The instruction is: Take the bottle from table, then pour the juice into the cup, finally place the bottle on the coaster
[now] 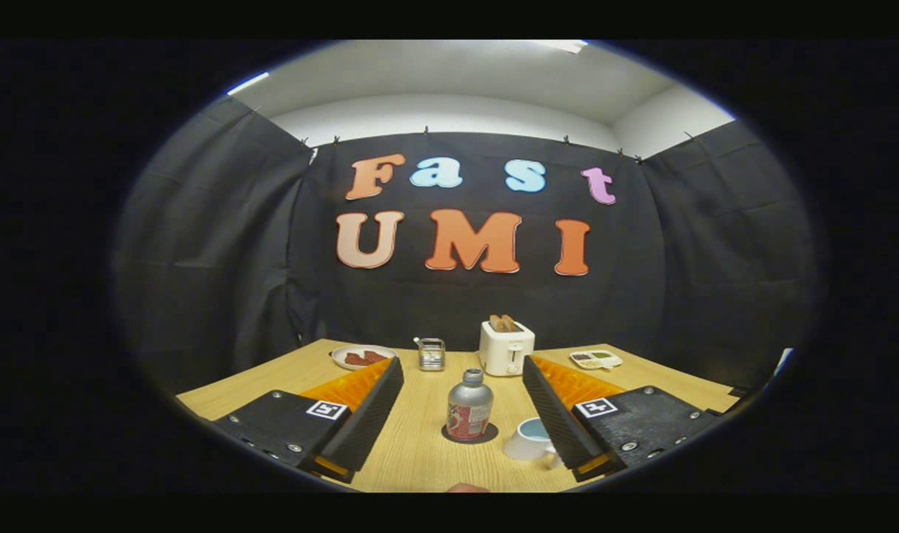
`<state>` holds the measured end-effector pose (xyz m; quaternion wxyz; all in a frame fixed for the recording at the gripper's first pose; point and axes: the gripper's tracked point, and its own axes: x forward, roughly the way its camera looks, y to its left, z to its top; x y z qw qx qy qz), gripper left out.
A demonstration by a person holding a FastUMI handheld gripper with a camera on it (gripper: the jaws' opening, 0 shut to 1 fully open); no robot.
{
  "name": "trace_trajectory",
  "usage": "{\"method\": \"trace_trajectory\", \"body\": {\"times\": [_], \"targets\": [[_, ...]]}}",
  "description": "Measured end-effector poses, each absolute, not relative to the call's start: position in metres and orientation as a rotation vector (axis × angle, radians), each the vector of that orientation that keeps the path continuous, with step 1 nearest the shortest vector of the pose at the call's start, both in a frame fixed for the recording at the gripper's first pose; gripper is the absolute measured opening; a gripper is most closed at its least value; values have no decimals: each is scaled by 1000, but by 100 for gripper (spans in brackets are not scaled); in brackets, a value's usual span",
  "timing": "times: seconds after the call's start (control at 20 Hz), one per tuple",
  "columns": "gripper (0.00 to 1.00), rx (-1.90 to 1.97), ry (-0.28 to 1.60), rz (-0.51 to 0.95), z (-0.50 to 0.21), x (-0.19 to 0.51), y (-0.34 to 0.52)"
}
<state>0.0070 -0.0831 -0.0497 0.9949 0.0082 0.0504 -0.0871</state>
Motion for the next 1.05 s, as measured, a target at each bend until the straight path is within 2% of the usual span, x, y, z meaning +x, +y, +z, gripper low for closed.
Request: {"method": "trace_trajectory", "body": {"times": [0.65, 1.05], "targets": [[96, 138, 3, -139, -41, -13, -58], [96, 94, 4, -144, -42, -14, -39]]}}
